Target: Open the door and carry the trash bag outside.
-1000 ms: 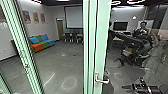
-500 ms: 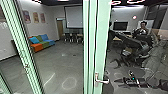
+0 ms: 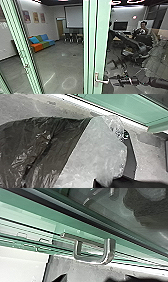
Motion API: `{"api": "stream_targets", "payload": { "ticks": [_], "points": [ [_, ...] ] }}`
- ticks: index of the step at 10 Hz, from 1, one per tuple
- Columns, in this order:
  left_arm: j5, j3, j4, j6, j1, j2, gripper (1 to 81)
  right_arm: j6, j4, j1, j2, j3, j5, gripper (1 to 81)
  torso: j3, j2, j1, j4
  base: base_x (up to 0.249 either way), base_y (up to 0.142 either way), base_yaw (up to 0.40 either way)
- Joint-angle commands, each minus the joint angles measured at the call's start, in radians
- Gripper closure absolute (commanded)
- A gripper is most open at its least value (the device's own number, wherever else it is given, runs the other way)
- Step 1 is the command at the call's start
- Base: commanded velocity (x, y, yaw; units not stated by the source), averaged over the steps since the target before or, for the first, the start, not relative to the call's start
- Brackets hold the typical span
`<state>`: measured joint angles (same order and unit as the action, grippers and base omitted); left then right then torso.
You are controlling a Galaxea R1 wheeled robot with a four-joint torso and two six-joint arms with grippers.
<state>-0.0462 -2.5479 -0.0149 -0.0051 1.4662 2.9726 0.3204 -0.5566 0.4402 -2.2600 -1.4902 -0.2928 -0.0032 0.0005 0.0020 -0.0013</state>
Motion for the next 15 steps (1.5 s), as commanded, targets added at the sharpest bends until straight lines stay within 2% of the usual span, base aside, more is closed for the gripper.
{"api": "stream_targets", "payload": {
  "ticks": [1, 5, 7, 10, 13, 15],
  "points": [
    [0.048, 0.008, -0.007, -0.001, -0.056, 0.001, 81.1, 0.093, -0.014, -0.14, -0.034, -0.054, -0.017, 1.0, 0.0, -0.001, 0.0, 0.0, 0.0, 0.0, 0.0],
    [0.048, 0.003, -0.007, -0.001, -0.057, 0.002, 81.1, 0.23, -0.013, -0.117, -0.127, -0.126, -0.016, 1.0, 0.0, -0.001, 0.0, 0.0, 0.0, 0.0, 0.0],
    [0.048, 0.001, -0.007, -0.001, -0.057, 0.002, 81.1, 0.259, -0.011, -0.114, -0.164, -0.14, -0.016, 1.0, 0.0, -0.001, 0.0, 0.0, 0.0, 0.0, 0.0],
    [0.048, -0.005, -0.007, -0.001, -0.056, 0.004, 81.1, 0.382, -0.011, -0.083, -0.167, -0.175, -0.016, 1.0, 0.0, -0.001, 0.001, 0.0, 0.0, 0.0, 0.0],
    [0.048, -0.006, -0.007, -0.001, -0.056, 0.004, 81.1, 0.456, -0.011, -0.089, -0.17, -0.218, -0.014, 1.0, 0.0, -0.001, 0.001, 0.0, 0.0, 0.0, 0.0],
    [0.048, -0.006, -0.007, -0.001, -0.056, 0.005, 81.1, 0.476, -0.011, -0.094, -0.189, -0.255, -0.014, 1.0, 0.0, -0.001, 0.001, 0.0, 0.0, 0.0, 0.0]
  ]
}}
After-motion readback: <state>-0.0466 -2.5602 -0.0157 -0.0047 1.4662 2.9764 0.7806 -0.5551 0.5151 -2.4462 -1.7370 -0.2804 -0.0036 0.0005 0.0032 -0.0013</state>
